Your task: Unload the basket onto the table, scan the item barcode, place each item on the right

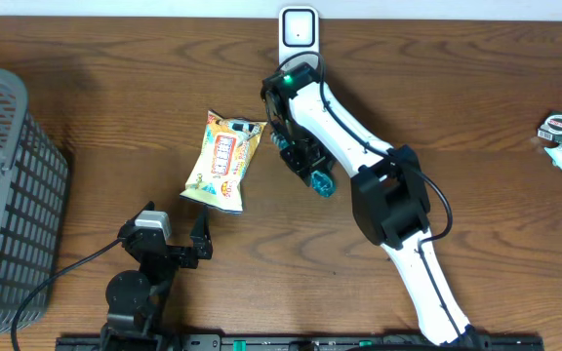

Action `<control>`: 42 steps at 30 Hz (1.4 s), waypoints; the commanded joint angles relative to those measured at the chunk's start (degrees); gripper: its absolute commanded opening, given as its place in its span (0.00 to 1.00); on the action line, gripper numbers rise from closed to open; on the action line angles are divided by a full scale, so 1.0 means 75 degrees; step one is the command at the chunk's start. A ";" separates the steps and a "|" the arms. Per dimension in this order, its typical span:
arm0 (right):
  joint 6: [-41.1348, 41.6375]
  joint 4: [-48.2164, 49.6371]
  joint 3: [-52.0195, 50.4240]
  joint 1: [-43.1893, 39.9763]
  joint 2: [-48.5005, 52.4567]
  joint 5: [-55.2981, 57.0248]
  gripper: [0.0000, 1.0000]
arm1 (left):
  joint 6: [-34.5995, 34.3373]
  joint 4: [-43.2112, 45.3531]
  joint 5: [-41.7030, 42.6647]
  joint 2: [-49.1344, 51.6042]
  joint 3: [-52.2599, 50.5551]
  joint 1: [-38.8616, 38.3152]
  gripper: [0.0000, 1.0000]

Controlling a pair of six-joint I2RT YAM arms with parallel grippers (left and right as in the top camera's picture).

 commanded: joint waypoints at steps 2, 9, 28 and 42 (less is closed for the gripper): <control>0.0248 -0.0128 0.0047 -0.0152 0.0038 -0.0187 0.43 | 0.0076 -0.0195 0.0044 -0.0012 -0.0119 0.0032 0.98; 0.0248 -0.0079 0.0006 -0.0181 0.0038 -0.0192 0.42 | 0.0076 -0.0195 0.0044 -0.0012 -0.0119 0.0032 0.98; 0.0297 0.0414 -0.0702 -0.0204 0.0038 -0.0385 0.23 | 0.0076 -0.0195 0.0044 -0.0012 -0.0119 0.0032 0.98; -0.2037 0.1017 -0.0017 -0.0172 0.0038 -0.0385 0.46 | 0.0073 -0.0195 0.0044 -0.0012 -0.0119 0.0032 0.98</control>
